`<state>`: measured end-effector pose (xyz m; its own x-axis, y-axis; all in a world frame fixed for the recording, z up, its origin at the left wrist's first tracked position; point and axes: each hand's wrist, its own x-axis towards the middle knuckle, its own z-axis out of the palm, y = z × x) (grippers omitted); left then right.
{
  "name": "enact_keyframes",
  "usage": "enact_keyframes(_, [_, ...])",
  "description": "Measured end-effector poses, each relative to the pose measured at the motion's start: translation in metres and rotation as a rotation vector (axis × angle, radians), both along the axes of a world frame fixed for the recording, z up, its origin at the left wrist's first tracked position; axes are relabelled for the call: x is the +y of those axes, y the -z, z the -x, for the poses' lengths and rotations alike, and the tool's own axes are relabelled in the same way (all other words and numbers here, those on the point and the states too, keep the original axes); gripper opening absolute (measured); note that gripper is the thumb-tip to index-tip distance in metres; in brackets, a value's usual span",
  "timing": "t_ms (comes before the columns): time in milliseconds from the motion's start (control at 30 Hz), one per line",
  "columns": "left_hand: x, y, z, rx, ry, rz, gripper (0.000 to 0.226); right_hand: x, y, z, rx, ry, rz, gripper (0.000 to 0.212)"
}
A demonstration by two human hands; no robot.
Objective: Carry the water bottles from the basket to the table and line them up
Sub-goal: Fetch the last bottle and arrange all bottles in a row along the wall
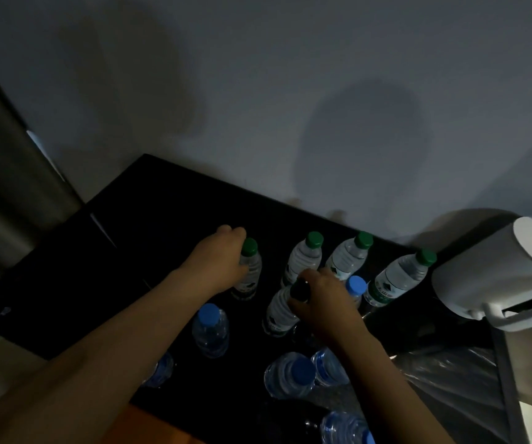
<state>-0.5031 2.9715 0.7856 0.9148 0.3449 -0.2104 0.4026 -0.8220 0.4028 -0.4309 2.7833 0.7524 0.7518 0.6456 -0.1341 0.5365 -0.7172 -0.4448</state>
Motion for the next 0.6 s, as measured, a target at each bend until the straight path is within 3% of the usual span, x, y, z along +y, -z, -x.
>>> enact_keyframes(133, [0.0,0.009,-0.021,0.027,-0.012,0.003,0.046,0.003,0.005,-0.006,-0.001,0.005,0.005,0.028])
enact_keyframes(300, [-0.001,0.017,-0.037,0.074,-0.006,-0.041,0.034,0.006,0.01,-0.009,0.008,0.02,0.002,0.035])
enact_keyframes(600, [0.011,0.017,-0.026,0.001,-0.048,0.001,0.023,0.012,0.012,-0.019,0.025,-0.064,-0.042,0.016])
